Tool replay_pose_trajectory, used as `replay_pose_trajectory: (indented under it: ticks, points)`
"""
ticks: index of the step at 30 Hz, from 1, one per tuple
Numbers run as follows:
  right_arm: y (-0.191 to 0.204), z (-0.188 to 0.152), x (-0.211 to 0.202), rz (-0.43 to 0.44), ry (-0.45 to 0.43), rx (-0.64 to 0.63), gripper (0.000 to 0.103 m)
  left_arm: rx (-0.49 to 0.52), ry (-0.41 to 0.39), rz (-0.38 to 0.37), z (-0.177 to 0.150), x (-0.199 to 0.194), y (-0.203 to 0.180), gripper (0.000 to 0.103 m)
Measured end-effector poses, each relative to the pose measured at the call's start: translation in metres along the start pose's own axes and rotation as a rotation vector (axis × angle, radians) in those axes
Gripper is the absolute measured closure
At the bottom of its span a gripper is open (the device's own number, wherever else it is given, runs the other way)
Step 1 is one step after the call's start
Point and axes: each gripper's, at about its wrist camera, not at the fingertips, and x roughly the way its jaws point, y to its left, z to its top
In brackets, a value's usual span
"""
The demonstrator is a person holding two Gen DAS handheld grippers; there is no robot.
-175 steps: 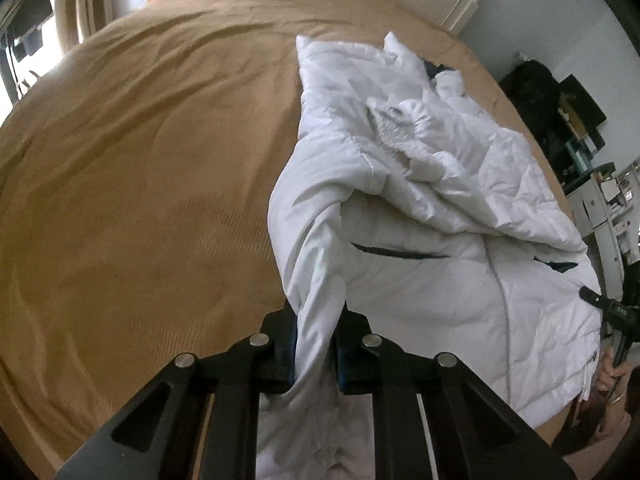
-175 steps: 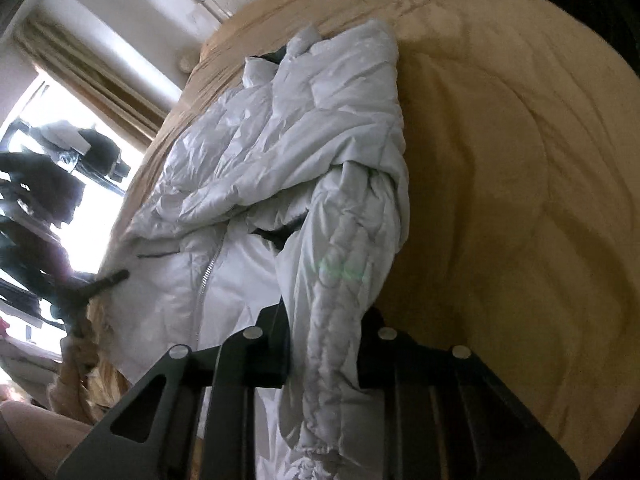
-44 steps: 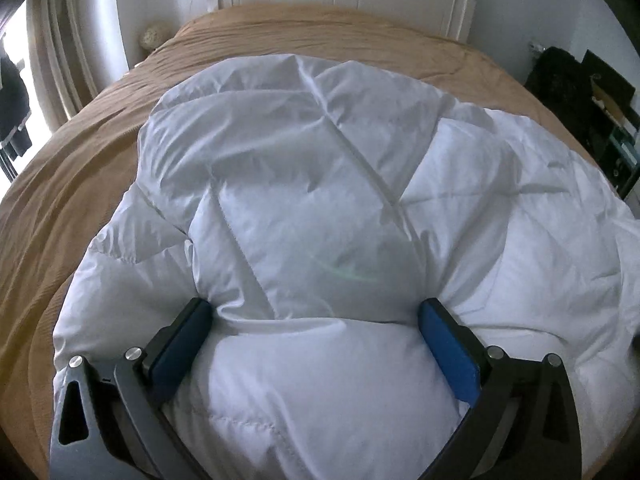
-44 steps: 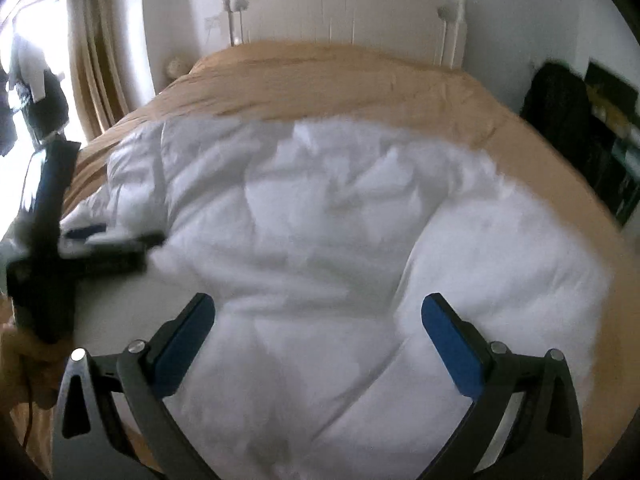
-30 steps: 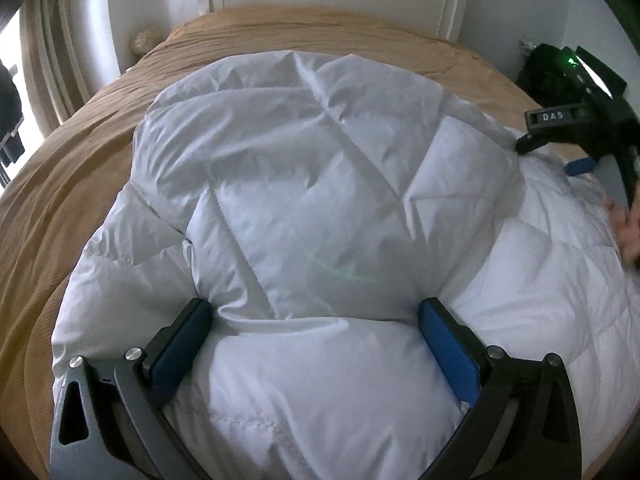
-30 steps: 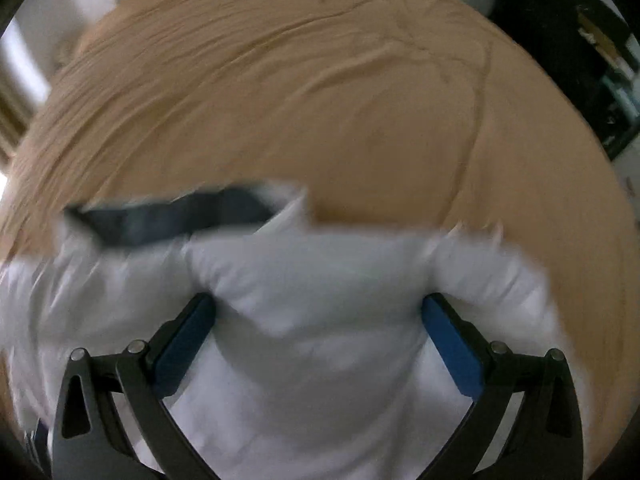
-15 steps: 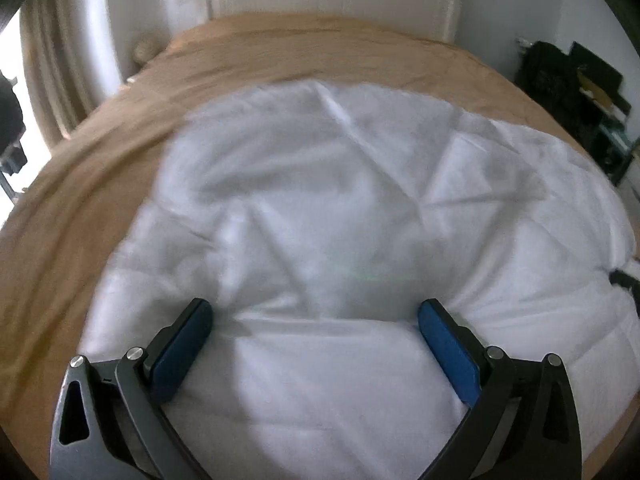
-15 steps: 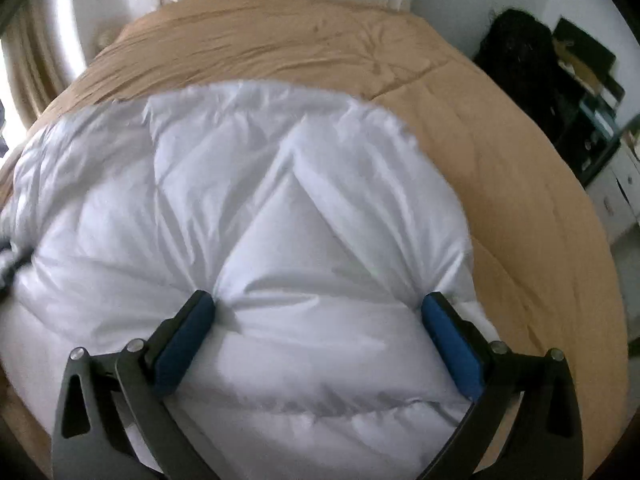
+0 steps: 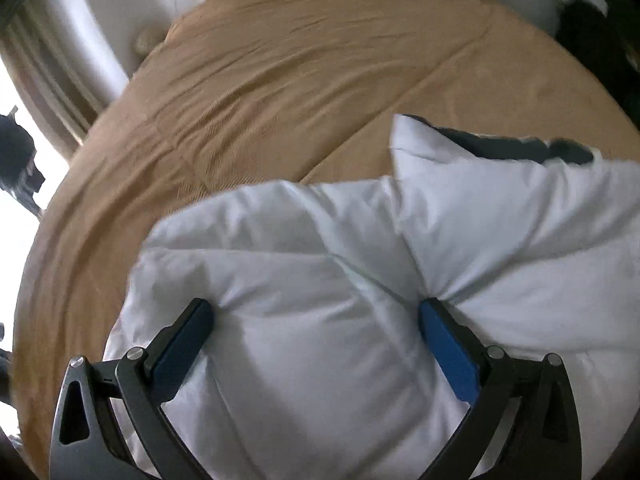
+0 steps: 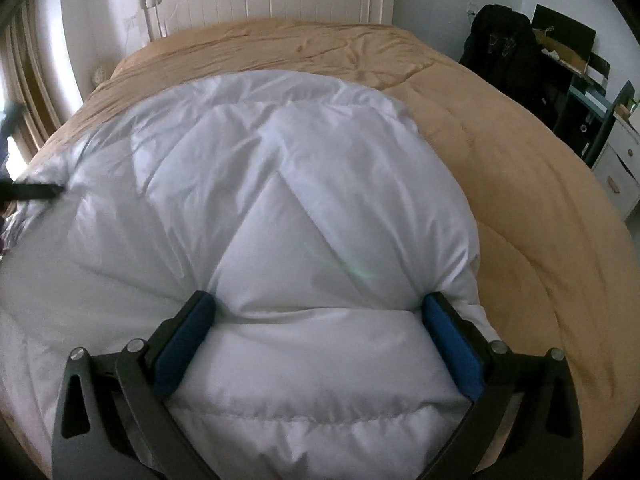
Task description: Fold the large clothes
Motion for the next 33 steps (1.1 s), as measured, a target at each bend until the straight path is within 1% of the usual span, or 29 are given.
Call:
replay_pose_trajectory:
  ticks: [1,3,4,5,6,7,9,10,11,12,13,14,16,17,19,21,22,23,24,26,28,30,31,33]
  points:
    - [-0.001,0.000,-0.001,-0.003,0.000,0.002,0.000,-0.013,-0.001,0.019,0.003,0.000,0.009,0.000]
    - [-0.001,0.002,-0.001,-0.012,-0.012,0.018,0.000,-0.040,0.003,0.085,0.007,-0.004,0.042,0.000]
    - [-0.006,0.001,-0.005,-0.010,-0.011,0.039,0.000,-0.090,-0.007,0.128,0.008,-0.012,0.068,0.001]
    - [-0.009,0.002,-0.008,-0.006,-0.011,0.059,0.000,-0.169,-0.026,0.097,0.004,-0.025,0.098,0.003]
    - [-0.018,0.000,-0.013,-0.004,-0.015,0.099,0.000,-0.246,-0.042,0.022,0.000,-0.036,0.124,0.003]
    - [-0.026,-0.002,-0.018,-0.003,-0.014,0.131,0.000,-0.319,-0.059,-0.069,-0.009,-0.049,0.149,0.003]
    - [-0.047,-0.007,-0.030,-0.015,-0.015,0.212,0.000,-0.409,-0.085,-0.195,-0.032,-0.068,0.180,0.001]
    - [-0.060,-0.011,-0.037,-0.007,-0.008,0.256,0.000,-0.463,-0.102,-0.263,-0.056,-0.082,0.199,0.001]
    - [-0.069,-0.013,-0.042,0.013,-0.002,0.286,0.000,-0.498,-0.117,-0.310,-0.080,-0.090,0.205,0.001]
    - [-0.081,-0.019,-0.049,0.059,0.004,0.332,0.000,-0.523,-0.127,-0.344,-0.097,-0.096,0.202,0.001]
    - [-0.091,-0.026,-0.056,0.116,0.008,0.379,0.000,-0.572,-0.156,-0.420,-0.127,-0.102,0.205,0.001]
    - [-0.097,-0.030,-0.060,0.156,0.012,0.409,0.000,-0.597,-0.154,-0.474,-0.146,-0.102,0.202,0.001]
    - [-0.110,-0.052,-0.069,0.296,0.032,0.512,0.000,-0.641,-0.151,-0.575,-0.178,-0.100,0.188,0.001]
    - [-0.111,-0.061,-0.069,0.354,0.047,0.549,0.000,-0.656,-0.133,-0.613,-0.192,-0.094,0.181,0.001]
    - [-0.117,-0.084,-0.058,0.523,0.128,0.668,0.000,-0.694,-0.073,-0.680,-0.213,-0.078,0.162,0.001]
    - [-0.112,-0.103,-0.053,0.614,0.180,0.736,0.000,-0.714,-0.012,-0.741,-0.219,-0.058,0.147,0.001]
    - [-0.109,-0.110,-0.047,0.645,0.191,0.760,0.000,-0.724,-0.009,-0.762,-0.219,-0.053,0.144,0.001]
    - [-0.107,-0.112,-0.045,0.652,0.194,0.759,0.000,-0.732,-0.017,-0.779,-0.216,-0.052,0.141,0.001]
    - [-0.103,-0.111,-0.042,0.649,0.191,0.745,0.000,-0.746,-0.025,-0.801,-0.211,-0.050,0.139,0.001]
    - [-0.096,-0.101,-0.036,0.675,0.177,0.724,0.000,-0.767,-0.034,-0.838,-0.200,-0.043,0.133,0.001]
    - [-0.089,-0.090,-0.027,0.666,0.188,0.703,0.000,-0.776,-0.029,-0.847,-0.191,-0.034,0.130,0.001]
    - [-0.086,-0.083,-0.018,0.688,0.192,0.722,0.000,-0.804,-0.031,-0.869,-0.183,-0.022,0.125,0.001]
    - [-0.084,-0.078,-0.017,0.702,0.178,0.734,0.000,-0.806,-0.032,-0.873,-0.178,-0.019,0.125,0.001]
    - [-0.080,-0.070,-0.013,0.711,0.174,0.714,0.000,-0.784,-0.022,-0.850,-0.161,-0.004,0.114,0.001]
